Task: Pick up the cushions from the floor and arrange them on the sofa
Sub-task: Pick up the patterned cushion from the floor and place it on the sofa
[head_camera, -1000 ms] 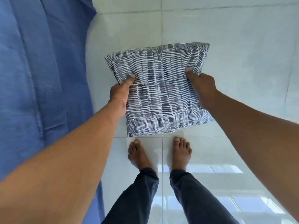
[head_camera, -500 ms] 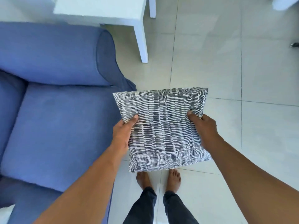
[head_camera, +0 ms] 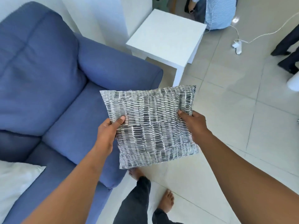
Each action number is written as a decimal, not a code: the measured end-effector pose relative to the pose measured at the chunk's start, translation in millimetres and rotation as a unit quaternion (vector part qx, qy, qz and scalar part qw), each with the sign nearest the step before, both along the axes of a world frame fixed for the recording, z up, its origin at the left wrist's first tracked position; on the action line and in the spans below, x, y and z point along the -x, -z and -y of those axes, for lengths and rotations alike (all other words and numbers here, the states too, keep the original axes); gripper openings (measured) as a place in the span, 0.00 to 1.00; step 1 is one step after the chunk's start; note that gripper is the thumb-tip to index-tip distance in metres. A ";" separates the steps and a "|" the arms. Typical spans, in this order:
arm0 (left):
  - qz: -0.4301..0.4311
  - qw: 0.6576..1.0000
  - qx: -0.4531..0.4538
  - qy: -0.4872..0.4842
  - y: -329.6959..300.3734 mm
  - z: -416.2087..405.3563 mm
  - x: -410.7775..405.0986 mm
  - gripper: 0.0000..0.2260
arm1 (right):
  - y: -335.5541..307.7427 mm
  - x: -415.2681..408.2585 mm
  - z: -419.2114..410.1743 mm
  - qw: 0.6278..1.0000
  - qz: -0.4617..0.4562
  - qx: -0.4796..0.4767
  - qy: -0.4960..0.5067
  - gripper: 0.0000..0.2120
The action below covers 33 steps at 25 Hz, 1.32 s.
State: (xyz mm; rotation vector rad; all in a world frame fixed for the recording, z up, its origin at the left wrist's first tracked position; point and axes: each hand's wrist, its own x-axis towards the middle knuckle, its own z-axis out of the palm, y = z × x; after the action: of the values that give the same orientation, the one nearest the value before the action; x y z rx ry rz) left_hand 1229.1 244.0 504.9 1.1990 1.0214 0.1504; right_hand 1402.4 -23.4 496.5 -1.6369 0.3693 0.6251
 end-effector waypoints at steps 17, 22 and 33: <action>-0.041 0.973 -0.049 -0.223 -7.9 -261.2 107.8 0.10 | -23.9 -27.9 -401.0 0.952 0.031 0.035 -0.301 0.07; -0.094 0.954 -0.100 -0.268 7.3 -305.7 117.0 0.14 | -7.1 -37.0 -496.2 0.926 0.045 0.044 -0.371 0.10; -0.176 0.917 -0.089 -0.347 80.1 -399.3 67.0 0.19 | 95.9 -83.3 -647.7 0.871 0.041 0.078 -0.484 0.10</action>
State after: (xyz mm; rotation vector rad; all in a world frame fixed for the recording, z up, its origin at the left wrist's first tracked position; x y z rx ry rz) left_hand 1162.1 643.3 424.8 0.9930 1.7603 0.6108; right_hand 1485.7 624.3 400.5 -1.9526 -0.5398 1.2808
